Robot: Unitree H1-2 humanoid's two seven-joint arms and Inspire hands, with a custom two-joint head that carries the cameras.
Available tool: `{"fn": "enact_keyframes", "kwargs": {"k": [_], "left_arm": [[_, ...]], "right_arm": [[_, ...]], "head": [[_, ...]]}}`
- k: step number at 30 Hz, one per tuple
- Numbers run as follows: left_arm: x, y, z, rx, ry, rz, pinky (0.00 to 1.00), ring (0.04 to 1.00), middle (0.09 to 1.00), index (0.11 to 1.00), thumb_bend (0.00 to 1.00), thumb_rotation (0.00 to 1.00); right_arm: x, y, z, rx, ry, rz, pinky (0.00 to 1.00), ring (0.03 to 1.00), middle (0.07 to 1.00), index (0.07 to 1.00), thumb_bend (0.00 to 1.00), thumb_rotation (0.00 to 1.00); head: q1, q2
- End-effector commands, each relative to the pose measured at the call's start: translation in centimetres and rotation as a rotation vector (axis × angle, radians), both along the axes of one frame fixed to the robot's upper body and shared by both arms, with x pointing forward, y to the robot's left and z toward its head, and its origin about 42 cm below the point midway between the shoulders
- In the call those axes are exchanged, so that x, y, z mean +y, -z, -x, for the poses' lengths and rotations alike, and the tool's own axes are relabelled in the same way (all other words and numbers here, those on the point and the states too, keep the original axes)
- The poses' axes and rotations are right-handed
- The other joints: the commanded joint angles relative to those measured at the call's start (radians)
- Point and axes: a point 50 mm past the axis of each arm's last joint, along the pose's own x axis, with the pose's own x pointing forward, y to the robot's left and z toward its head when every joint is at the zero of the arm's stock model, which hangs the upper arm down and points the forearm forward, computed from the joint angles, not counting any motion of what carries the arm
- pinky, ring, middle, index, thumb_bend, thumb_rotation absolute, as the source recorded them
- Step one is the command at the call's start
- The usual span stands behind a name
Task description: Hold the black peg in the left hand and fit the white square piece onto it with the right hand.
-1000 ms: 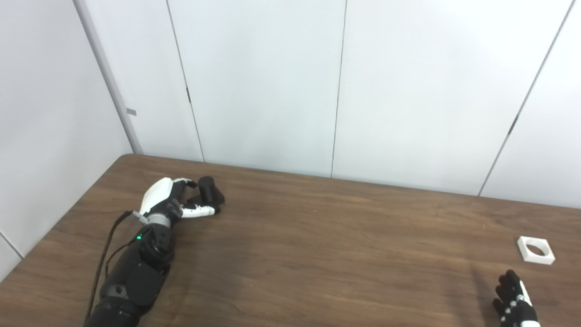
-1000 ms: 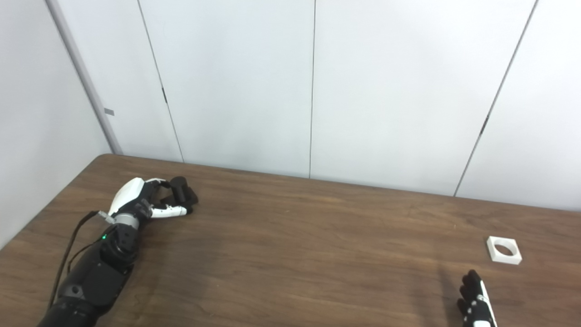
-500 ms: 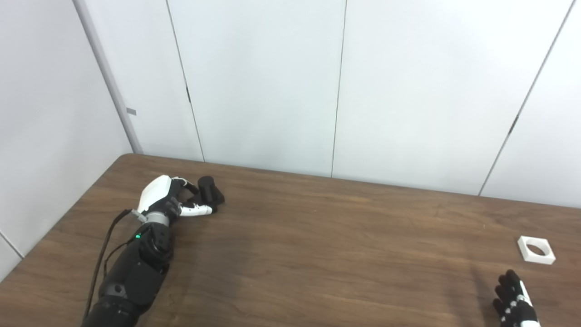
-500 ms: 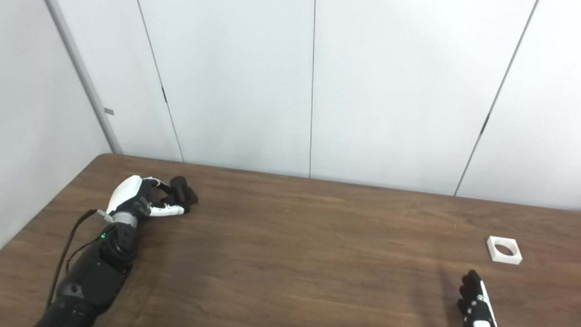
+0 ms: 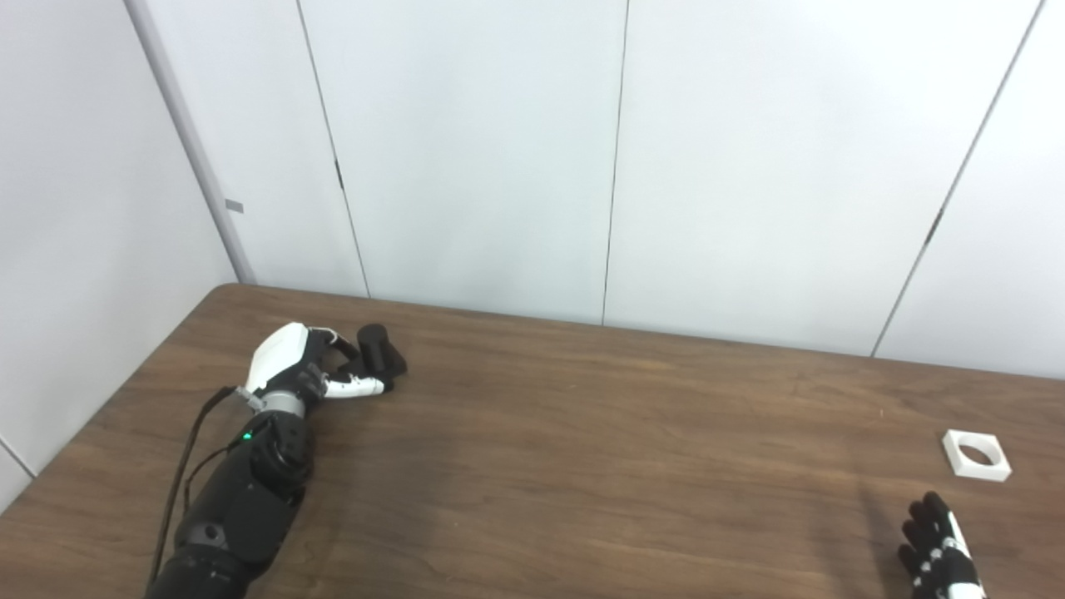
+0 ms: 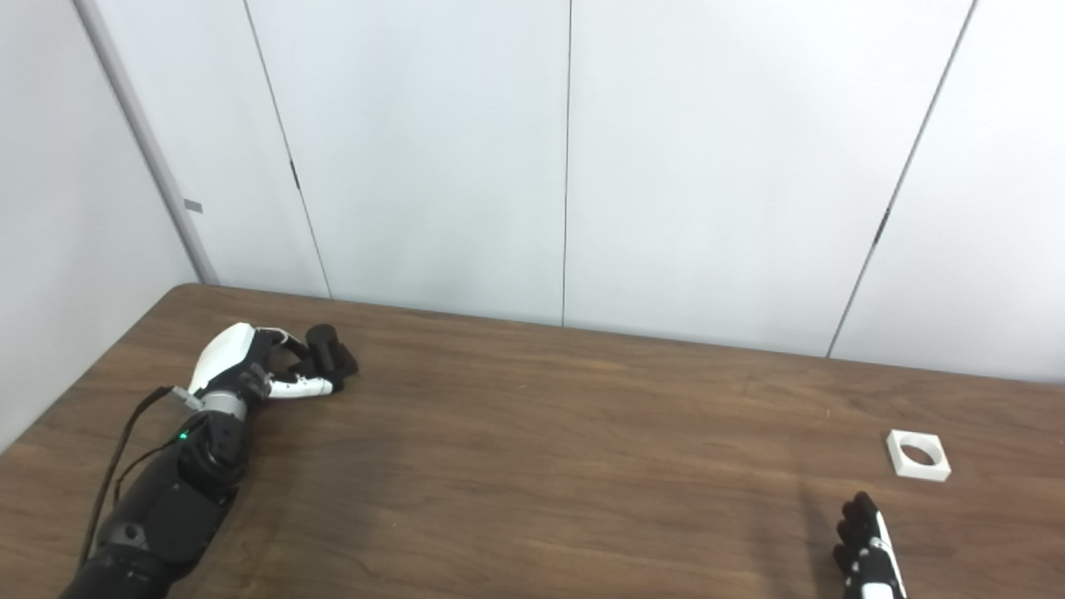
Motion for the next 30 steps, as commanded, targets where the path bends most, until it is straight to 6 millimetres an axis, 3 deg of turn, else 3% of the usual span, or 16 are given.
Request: {"fn": "enact_keyframes", "kwargs": {"k": [1, 5, 16, 30], "left_arm": [[1.1, -2.3, -1.0, -0.057, -0.002, -0.042, 1.00, 0.935, 0.827, 0.505, 0.59, 0.08], [1.0, -2.0, -1.1, -0.073, 0.013, -0.030, 1.00, 0.916, 0.792, 0.486, 0.53, 0.05], [0.5, -1.9, -1.1, -0.067, 0.051, -0.016, 1.00, 0.913, 0.779, 0.486, 0.52, 0.05], [-0.6, -2.6, 0.5, -0.094, 0.161, -0.073, 1.00, 0.873, 0.761, 0.485, 0.52, 0.05]], "right_arm": [[0.5, 1.2, 1.9, 0.046, 0.007, -0.017, 1.00, 0.995, 0.991, 1.000, 0.40, 1.00], [0.5, 1.2, 1.8, 0.041, 0.016, -0.034, 1.00, 0.997, 0.992, 0.999, 0.40, 1.00], [0.6, 1.2, 1.9, 0.043, 0.018, -0.023, 1.00, 0.993, 0.986, 0.995, 0.43, 1.00], [0.8, 1.0, 1.9, 0.043, 0.018, -0.031, 1.00, 0.991, 0.985, 0.997, 0.42, 1.00]], "head": [[0.001, 0.001], [-0.001, 0.001], [-0.008, -0.001], [-0.018, 0.010]]}}
